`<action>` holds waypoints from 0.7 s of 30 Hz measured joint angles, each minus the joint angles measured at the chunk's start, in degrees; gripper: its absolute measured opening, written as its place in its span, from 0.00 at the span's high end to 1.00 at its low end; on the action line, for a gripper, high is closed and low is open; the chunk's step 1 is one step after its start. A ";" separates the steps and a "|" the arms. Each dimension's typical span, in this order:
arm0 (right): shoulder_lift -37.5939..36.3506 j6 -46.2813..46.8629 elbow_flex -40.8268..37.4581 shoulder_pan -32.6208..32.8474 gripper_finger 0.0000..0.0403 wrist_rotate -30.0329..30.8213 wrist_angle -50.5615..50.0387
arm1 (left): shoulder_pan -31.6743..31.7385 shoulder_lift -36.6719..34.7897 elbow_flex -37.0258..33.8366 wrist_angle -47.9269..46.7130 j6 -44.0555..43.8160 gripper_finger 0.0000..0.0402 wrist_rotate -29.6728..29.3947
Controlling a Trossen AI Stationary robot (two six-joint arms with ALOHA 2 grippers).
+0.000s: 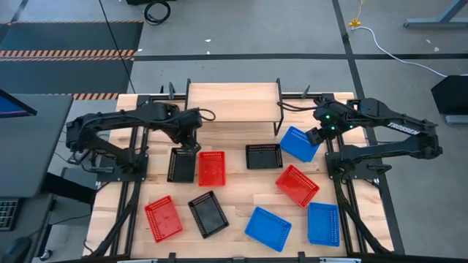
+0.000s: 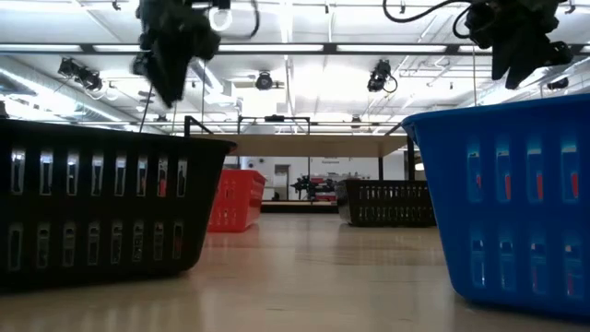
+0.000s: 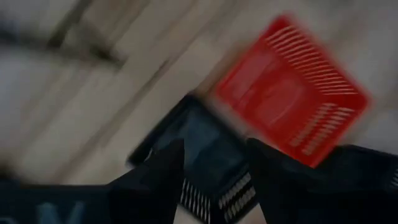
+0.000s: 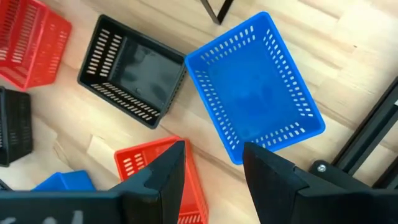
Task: Stack baskets on shelf by color
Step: Put the top left black bin on the shelf
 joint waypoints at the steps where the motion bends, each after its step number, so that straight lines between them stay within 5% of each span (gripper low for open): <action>1: -0.23 0.16 0.00 0.00 0.59 -0.05 0.10 | -0.08 0.70 0.00 -1.81 -3.29 0.54 -0.05; 9: -1.20 -2.92 0.00 0.00 0.59 -0.06 0.17 | -3.49 4.25 -1.80 -2.69 -17.58 0.50 -0.89; 21: -1.17 -16.19 0.00 -0.04 0.59 -0.14 -0.13 | -12.66 3.14 -13.45 3.88 -37.28 0.50 10.30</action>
